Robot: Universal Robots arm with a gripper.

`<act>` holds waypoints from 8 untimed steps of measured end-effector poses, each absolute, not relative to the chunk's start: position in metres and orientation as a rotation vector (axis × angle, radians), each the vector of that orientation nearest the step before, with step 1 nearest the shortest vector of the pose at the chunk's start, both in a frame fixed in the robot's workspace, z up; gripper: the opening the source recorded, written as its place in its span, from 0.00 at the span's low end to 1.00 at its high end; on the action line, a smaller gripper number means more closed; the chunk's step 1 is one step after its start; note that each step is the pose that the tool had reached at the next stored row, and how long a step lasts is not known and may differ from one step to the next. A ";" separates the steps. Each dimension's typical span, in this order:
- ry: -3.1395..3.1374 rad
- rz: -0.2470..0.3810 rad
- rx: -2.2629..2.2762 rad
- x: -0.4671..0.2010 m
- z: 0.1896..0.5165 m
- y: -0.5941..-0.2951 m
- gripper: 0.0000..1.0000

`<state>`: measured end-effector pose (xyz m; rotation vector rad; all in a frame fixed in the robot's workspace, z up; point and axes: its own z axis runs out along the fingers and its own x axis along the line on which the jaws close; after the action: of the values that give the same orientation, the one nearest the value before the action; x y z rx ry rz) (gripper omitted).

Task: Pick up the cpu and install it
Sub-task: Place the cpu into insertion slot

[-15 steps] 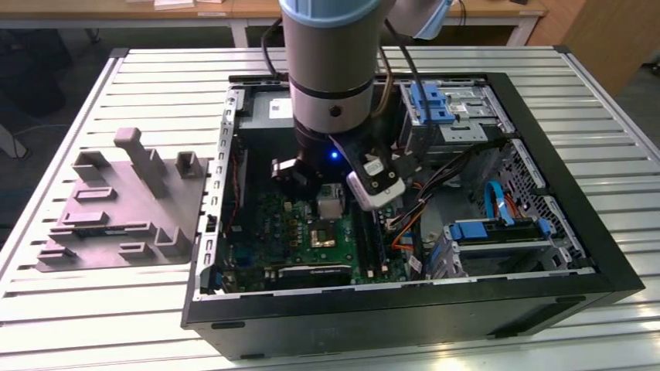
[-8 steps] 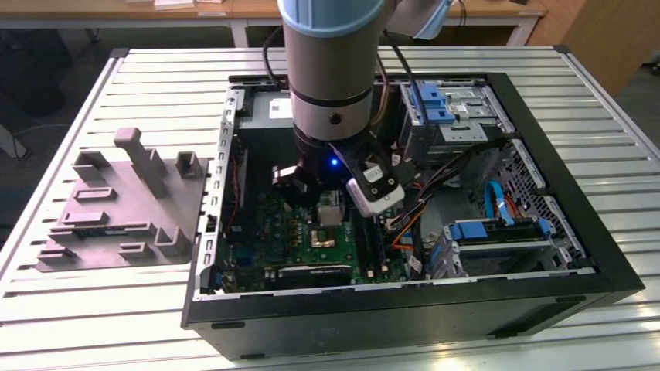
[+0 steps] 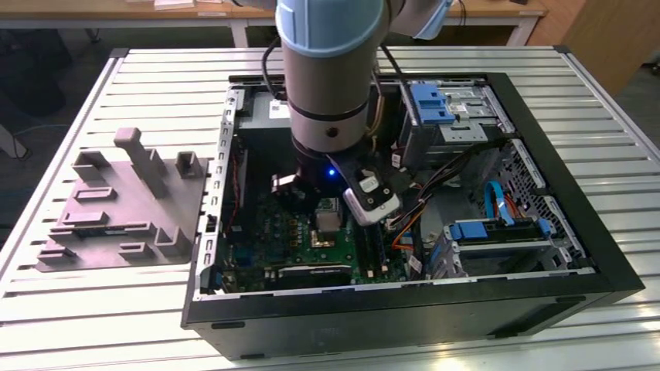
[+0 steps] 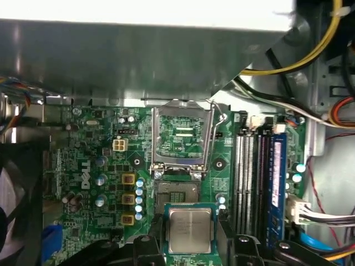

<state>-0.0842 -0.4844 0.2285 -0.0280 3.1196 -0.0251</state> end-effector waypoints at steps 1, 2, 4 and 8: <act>3.120 -0.025 -0.031 -0.085 0.227 -0.484 0.47; 3.120 -0.025 -0.033 -0.086 0.225 -0.484 0.47; 3.119 -0.025 -0.034 -0.087 0.221 -0.484 0.47; 3.120 -0.025 -0.034 -0.087 0.214 -0.484 0.47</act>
<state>-0.0870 -0.4844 0.2139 -0.0340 3.1195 -0.0250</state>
